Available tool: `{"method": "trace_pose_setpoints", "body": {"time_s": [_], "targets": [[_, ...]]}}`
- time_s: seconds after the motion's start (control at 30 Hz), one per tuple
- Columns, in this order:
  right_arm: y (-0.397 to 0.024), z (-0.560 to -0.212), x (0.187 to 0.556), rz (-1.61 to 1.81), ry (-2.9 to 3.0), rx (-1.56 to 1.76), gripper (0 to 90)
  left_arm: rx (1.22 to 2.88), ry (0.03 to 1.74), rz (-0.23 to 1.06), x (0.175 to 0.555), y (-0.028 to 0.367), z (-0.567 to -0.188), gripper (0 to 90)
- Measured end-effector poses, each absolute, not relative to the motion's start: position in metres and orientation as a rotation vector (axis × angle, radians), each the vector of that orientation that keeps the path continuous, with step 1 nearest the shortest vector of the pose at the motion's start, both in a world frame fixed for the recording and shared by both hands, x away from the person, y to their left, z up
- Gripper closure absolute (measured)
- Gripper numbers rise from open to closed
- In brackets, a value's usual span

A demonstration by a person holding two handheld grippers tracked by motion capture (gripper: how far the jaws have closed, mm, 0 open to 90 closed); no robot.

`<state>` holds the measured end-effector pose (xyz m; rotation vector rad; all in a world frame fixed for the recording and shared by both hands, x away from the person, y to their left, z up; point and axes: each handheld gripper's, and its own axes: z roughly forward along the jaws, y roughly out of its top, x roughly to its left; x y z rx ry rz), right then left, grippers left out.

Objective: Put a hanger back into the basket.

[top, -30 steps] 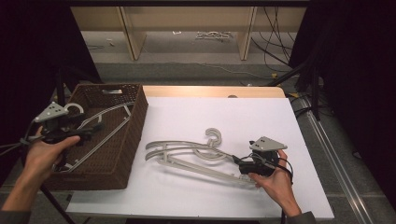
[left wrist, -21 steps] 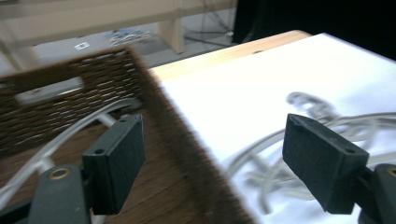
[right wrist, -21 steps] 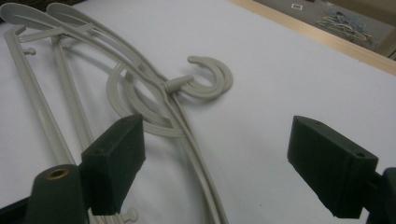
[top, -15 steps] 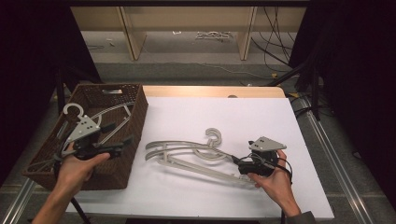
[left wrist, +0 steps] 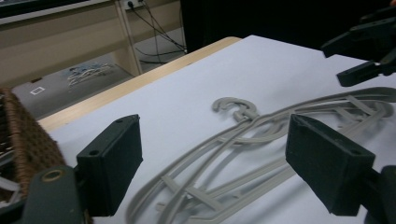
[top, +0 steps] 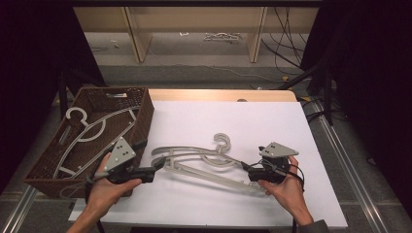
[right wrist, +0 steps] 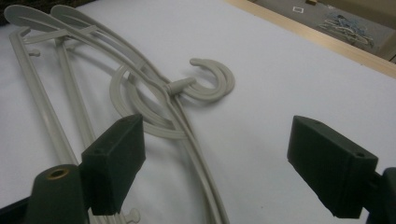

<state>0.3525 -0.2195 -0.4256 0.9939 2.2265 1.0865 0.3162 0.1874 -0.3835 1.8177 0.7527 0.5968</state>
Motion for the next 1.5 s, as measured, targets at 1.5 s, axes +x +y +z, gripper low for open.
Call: {"method": "trace_pose_setpoints", "body": {"time_s": [1.5], "targets": [[-0.206, -0.452, 0.388, 0.867, 2.497, 0.848, 39.0, 1.85, 0.742, 0.567, 0.301, 0.177, -0.436, 18.3]]}}
